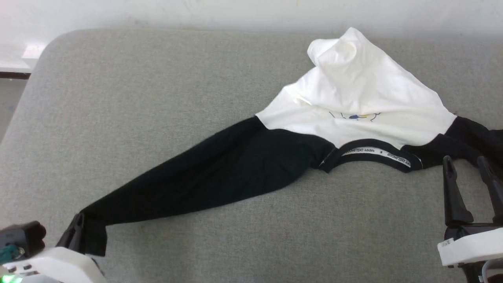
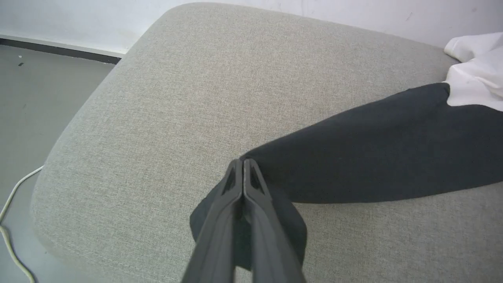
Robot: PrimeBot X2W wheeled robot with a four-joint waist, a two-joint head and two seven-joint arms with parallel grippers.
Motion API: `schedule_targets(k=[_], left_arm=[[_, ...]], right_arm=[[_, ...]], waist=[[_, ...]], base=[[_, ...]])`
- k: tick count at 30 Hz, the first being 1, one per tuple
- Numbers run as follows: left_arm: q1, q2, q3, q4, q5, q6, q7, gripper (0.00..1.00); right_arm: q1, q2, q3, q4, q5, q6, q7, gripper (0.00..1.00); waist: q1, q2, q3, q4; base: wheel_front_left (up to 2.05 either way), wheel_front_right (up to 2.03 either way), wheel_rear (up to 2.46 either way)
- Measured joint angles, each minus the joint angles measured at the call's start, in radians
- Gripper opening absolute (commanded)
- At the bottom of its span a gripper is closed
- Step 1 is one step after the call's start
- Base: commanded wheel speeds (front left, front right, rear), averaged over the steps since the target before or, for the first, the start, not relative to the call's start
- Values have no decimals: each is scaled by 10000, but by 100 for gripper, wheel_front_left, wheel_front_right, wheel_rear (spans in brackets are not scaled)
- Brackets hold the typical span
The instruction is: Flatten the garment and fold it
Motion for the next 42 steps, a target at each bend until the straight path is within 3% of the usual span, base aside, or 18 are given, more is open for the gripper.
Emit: schedule_targets(k=[2, 3, 4, 5, 11, 16, 20, 25, 30, 35, 37, 42], left_arm=[[-84, -311, -92, 17, -75, -82, -420, 0], [-212, -504, -219, -4, -127, -192, -589, 25], [-372, -681, -334, -31, -138, -305, -732, 92], [-564, -846, -430, -96, -178, -397, -876, 100], [-2205, -978, -1135, -909, 81, -1001, -1112, 100], [-3880, -1106, -2669, -976, 830, -1549, -370, 100], [-5029, -1285, -4088, 182, 1603, -2096, 729, 100], [-6310, -1383, -5198, 2178, 2414, -2669, 1858, 100], [-6962, -1695, -5745, 3753, 2464, -3149, 2677, 100], [-7570, -1918, -5894, 4395, 2401, -3421, 2861, 100], [-7740, -1996, -5954, 4615, 2401, -3528, 2754, 0], [-7592, -2328, -5764, 4794, 1942, -3530, 2144, 0]], right_arm=[[0, 6, -4, -36, -12, 0, 82, 100], [0, 8, -10, -58, -12, 0, 113, 100], [2, 6, -10, -84, -23, 0, 153, 100], [7, 8, -10, -109, -27, 0, 161, 100], [12, 12, 2, -332, -25, -2, 267, 100], [-44, 13, 176, -378, -23, 0, 332, 100], [-240, 13, 265, -397, 12, 0, 330, 100], [-436, -69, 247, -416, 40, 0, 326, 100], [-614, -163, 263, -414, 132, 0, 322, 100], [-694, -236, 263, -403, 198, 0, 322, 100], [-800, -257, 268, -395, 203, 0, 326, 100], [-836, -276, 272, -353, 203, 0, 328, 100]], waist=[[0, 0, -31, 38], [1, 0, -42, 58], [1, 0, -51, 78], [1, 0, -57, 96], [2, -1, 111, 127], [2, 0, 459, 70], [3, 0, 820, -15], [4, 0, 1324, -148], [4, 0, 1777, -269], [1, 1, 2062, -365], [1, 1, 2097, -392], [3, 1, 1969, -392]], base=[[0, 0, 0], [0, 0, 0], [0, 0, 0], [0, 0, 0], [0, 0, 0], [0, 0, 0], [0, 0, 0], [0, 0, 0], [0, 0, 0], [0, 0, 0], [0, 0, 0], [0, 0, 0]])
